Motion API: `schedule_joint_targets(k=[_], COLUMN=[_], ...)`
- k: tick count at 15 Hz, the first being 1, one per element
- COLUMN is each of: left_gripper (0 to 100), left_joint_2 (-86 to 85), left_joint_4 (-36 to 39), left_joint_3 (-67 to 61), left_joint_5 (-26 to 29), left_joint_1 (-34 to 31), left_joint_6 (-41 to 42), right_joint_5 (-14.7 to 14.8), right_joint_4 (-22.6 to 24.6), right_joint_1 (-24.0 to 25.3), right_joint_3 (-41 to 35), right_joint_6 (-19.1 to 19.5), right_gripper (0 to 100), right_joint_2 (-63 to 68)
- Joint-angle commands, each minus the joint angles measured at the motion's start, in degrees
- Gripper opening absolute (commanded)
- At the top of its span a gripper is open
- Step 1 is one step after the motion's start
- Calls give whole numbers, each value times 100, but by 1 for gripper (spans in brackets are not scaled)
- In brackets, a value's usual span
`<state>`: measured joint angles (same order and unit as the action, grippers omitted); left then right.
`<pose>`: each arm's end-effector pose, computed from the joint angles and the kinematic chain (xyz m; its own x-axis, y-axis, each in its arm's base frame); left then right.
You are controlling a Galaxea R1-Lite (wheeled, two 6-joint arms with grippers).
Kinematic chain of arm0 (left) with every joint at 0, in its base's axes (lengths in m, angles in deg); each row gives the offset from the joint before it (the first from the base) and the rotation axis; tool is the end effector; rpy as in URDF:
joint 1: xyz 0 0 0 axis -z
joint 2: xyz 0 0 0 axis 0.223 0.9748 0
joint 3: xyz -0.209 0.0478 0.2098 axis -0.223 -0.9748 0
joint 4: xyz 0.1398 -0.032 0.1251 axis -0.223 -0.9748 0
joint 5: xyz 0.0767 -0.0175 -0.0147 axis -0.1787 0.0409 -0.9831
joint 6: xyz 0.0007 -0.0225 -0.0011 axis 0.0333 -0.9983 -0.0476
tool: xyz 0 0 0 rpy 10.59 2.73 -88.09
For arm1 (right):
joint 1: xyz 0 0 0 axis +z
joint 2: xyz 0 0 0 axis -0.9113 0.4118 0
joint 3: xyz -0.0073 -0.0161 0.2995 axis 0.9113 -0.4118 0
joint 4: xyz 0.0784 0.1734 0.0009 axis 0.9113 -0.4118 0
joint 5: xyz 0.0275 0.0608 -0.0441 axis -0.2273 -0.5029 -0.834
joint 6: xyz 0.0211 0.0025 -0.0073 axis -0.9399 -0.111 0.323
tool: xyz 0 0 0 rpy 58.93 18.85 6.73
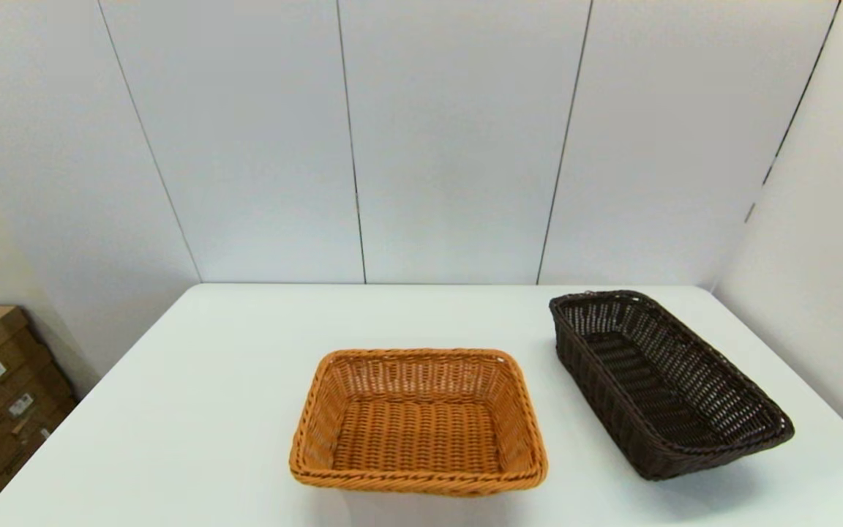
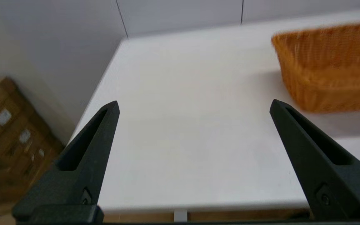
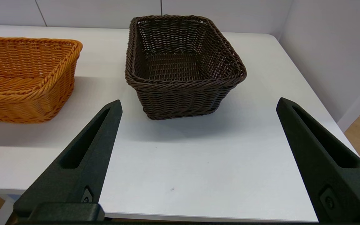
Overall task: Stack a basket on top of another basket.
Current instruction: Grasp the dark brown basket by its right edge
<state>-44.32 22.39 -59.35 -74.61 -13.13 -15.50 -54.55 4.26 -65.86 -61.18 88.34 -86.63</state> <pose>-0.0266 -0.0003 0.0781 0.9984 -0.0019 -0.0559 0.0070 0.9957 0.0919 -0.0263 0.0002 0.0758 0.9978 0.0034 -0.0659 -0.0047 0.9998 -0.0204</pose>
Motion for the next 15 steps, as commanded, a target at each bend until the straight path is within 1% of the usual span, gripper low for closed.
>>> schedule_joint_targets(k=[1,5,6,7,9,10,11,12,13,15], left_gripper=[100,100,100,100,100,100,100,100,100,100], left_joint_2=[-5,-5,-5,-5,-5,-5,-5,-5,-5,-5], left_joint_4=[151,159,159,159,159,159,159,159,159,159], left_joint_3=[-144,-144,-135,-144,-144,-135,-135,-135,-135,-135], left_joint_5=[0,-27,-27,-27,-27,-27,-27,-27,-27,-27], left_joint_1=[-2,-2,-2,-2,-2,-2,-2,7,-2,-2], left_joint_6=[-54,-415,-459,-459,-459,-459,-459,-459,-459,-459], right_joint_5=[-6,47,64,117,108,117,134,126,117,108], right_joint_4=[-1,-36,-62,-203,-783,-994,-1187,-1328,-1636,-2154], right_joint_1=[1,-8,1,1,-8,-26,-201,-377,-685,-1142], right_joint_3=[1,10,141,651,1583,2022,2532,2813,3235,3859], right_joint_6=[2,73,90,46,55,46,-50,-138,-165,-235], right_gripper=[100,100,100,100,100,100,100,100,100,100], right_joint_2=[9,0,9,132,694,1063,1626,1934,2470,3313])
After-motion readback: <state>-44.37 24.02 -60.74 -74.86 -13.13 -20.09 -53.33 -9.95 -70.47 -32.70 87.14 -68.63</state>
